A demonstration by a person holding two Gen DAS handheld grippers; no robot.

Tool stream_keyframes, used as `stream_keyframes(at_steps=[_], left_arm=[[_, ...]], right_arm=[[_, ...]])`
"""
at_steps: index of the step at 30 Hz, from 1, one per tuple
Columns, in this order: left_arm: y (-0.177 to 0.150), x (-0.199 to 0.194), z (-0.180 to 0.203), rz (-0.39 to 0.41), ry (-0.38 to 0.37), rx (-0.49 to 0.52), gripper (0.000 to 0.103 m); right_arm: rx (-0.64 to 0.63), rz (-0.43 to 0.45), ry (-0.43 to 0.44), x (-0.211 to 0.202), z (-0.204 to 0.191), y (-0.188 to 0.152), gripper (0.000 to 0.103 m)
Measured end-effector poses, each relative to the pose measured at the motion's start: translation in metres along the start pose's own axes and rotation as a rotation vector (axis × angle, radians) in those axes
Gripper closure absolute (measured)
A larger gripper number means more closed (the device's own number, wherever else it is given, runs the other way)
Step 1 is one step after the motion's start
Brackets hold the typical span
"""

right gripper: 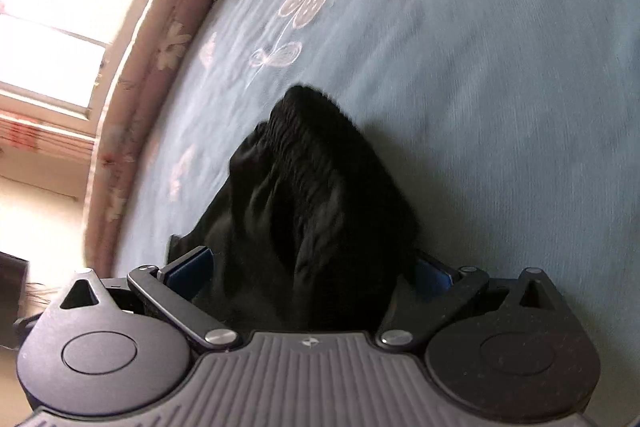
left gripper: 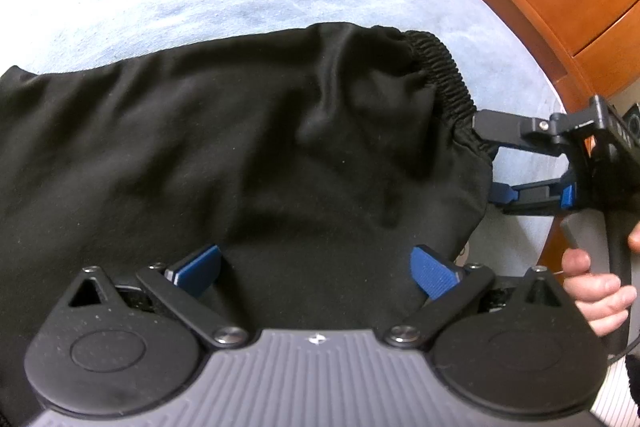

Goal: Fold clothes

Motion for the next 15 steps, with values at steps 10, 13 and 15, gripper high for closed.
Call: stream_keyframes(at_steps=[10, 13, 15], left_arm=[[0.0, 0.003, 0.003, 0.004, 0.008, 0.017, 0.001], [0.0, 0.003, 0.002, 0.005, 0.004, 0.008, 0.001], [0.001, 0.004, 0.002, 0.006, 0.0, 0.004, 0.001]], right_arm=[[0.052, 0.073, 0.078, 0.012, 0.002, 0.026, 0.0], [0.032, 0.052, 0.103, 0.013, 0.0, 0.024, 0.0], [0.017, 0.027, 0.121, 0.012, -0.002, 0.014, 0.0]])
Point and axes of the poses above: each gripper's, at about its wrist camera, not at the fingertips, and x roughly the way its jaws point, z to its right, y to its top, the point moved 9 cm from there along x, roughly the way its jaws point, and after that the axes turned 7 degrees about z, right-handed, at the moved point
